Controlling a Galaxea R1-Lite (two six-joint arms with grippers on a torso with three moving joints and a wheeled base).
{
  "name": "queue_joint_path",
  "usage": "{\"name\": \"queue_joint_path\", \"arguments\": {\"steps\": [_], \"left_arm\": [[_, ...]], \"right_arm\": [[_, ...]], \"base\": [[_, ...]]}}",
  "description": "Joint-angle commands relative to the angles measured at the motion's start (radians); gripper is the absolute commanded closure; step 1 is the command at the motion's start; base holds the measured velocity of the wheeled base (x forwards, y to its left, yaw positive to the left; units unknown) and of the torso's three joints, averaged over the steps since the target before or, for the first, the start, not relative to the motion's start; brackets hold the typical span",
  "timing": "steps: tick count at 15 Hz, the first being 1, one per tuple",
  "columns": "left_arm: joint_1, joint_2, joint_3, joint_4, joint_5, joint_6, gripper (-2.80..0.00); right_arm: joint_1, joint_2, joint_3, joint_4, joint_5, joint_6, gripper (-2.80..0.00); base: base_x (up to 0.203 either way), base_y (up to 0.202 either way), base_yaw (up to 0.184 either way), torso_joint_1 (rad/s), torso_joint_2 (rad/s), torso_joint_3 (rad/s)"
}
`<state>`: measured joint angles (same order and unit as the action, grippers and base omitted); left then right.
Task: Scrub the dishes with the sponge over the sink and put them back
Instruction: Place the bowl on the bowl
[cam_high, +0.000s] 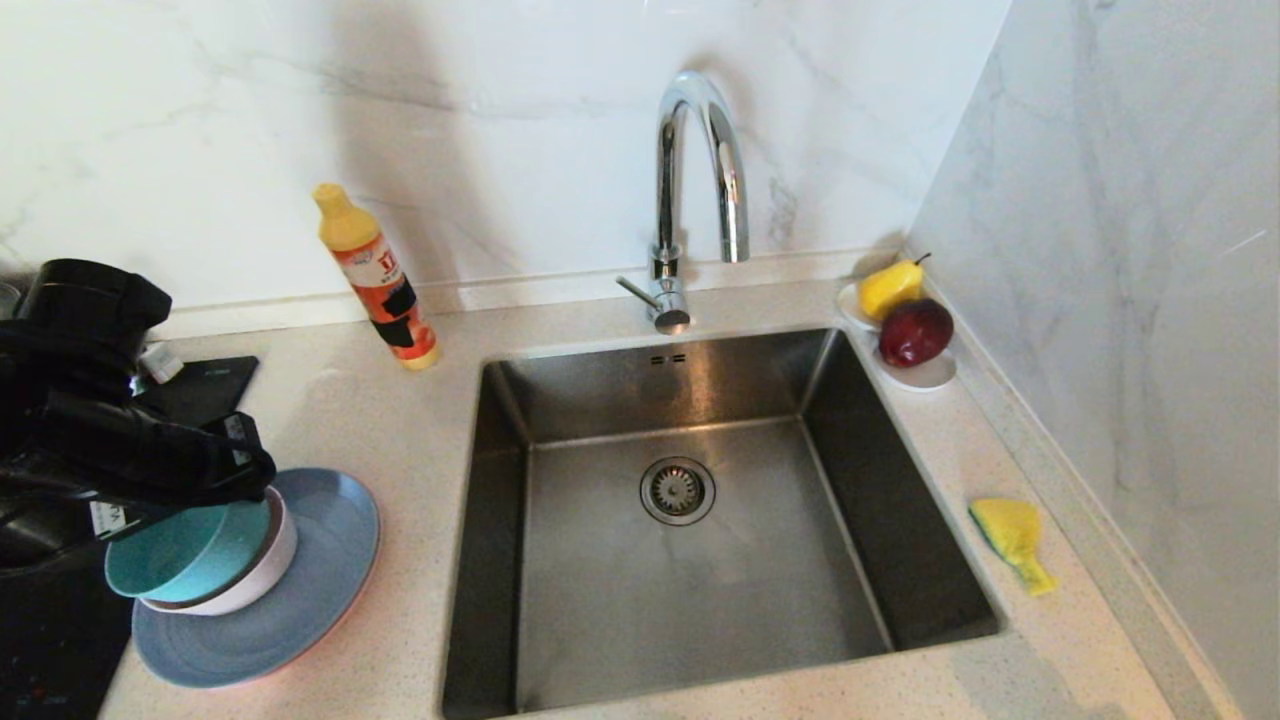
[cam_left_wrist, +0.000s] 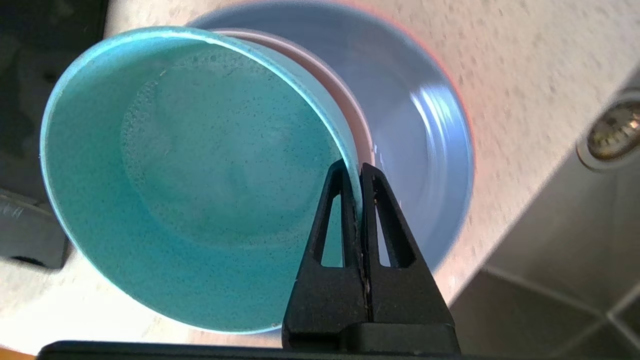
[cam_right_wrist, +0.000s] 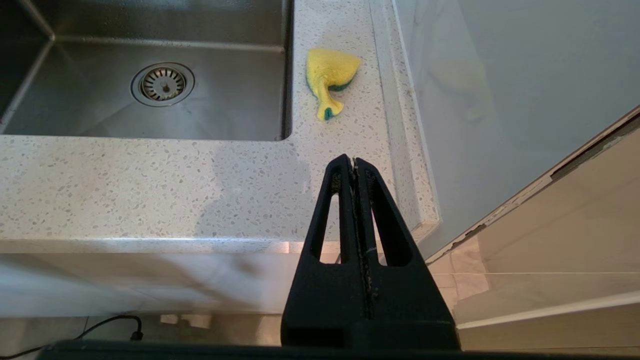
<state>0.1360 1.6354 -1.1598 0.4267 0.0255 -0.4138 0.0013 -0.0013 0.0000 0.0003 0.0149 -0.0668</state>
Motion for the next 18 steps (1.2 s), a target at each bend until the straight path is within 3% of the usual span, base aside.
{"name": "queue_joint_path", "arguments": {"steps": [1, 4, 5, 11, 12, 15, 18], "left_arm": [[-0.001, 0.045, -0.01, -0.006, 0.008, -0.003, 0.0], [-0.003, 0.046, -0.041, -0.006, 0.027, -0.014, 0.0], [-0.003, 0.036, -0.043, -0.006, 0.028, -0.013, -2.8], [-0.003, -0.038, -0.074, -0.003, 0.023, -0.009, -2.8], [-0.003, -0.062, -0.088, 0.002, 0.024, -0.002, 0.0], [-0.004, -0.172, -0.092, -0.015, -0.006, 0.057, 0.0], [-0.016, -0.211, -0.045, -0.225, -0.148, 0.198, 0.0]], "right_arm": [[0.0, 0.0, 0.0, 0.0, 0.0, -0.001, 0.0], [0.0, 0.0, 0.0, 0.0, 0.0, -0.001, 0.0], [0.0, 0.0, 0.0, 0.0, 0.0, -0.001, 0.0], [0.0, 0.0, 0.0, 0.0, 0.0, -0.001, 0.0], [0.0, 0.0, 0.0, 0.0, 0.0, -0.001, 0.0], [0.0, 0.0, 0.0, 0.001, 0.0, -0.001, 0.0], [0.0, 0.0, 0.0, 0.0, 0.0, -0.001, 0.0]], "base": [[0.0, 0.0, 0.0, 0.0, 0.0, 0.0], [0.0, 0.0, 0.0, 0.0, 0.0, 0.0], [0.0, 0.0, 0.0, 0.0, 0.0, 0.0], [0.0, 0.0, 0.0, 0.0, 0.0, 0.0], [0.0, 0.0, 0.0, 0.0, 0.0, 0.0], [0.0, 0.0, 0.0, 0.0, 0.0, 0.0], [0.0, 0.0, 0.0, 0.0, 0.0, 0.0]]}}
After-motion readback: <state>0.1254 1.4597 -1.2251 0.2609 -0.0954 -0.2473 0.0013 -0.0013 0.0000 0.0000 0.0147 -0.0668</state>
